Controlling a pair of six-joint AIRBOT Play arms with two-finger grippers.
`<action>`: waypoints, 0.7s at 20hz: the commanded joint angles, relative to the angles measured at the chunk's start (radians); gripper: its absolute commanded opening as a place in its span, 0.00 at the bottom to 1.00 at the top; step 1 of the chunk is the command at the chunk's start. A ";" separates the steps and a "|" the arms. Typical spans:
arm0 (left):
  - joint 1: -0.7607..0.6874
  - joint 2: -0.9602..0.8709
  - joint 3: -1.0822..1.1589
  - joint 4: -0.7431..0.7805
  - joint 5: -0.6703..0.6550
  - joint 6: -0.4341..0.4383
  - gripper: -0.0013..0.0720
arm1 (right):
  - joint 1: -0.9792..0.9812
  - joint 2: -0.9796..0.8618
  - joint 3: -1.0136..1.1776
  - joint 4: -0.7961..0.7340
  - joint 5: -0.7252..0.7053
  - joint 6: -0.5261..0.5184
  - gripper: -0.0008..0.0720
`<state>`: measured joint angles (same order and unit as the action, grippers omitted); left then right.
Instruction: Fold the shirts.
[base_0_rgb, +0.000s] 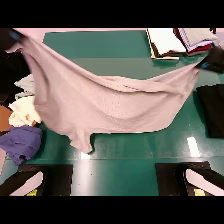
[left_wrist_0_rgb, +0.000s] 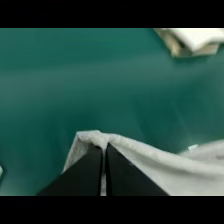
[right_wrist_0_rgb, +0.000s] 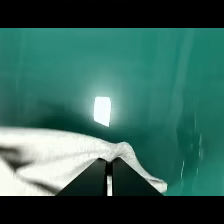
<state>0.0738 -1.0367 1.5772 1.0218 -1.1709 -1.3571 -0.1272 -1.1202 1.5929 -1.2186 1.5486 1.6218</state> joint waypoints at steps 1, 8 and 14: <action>0.001 -0.222 -0.145 -0.006 0.092 0.059 0.04 | 0.000 -0.204 -0.097 -0.035 -0.044 -0.016 0.03; 0.058 -0.349 -0.127 -0.002 0.091 0.018 0.68 | -0.037 -0.418 0.094 0.043 -0.072 -0.066 0.63; 0.123 -0.156 -0.452 0.146 -0.037 -0.032 0.68 | -0.026 -0.190 -0.149 0.050 -0.082 -0.140 0.63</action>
<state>0.1783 -1.2697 1.2865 1.0962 -1.1721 -1.3609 -0.1596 -1.3968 1.5478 -1.1801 1.4830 1.5146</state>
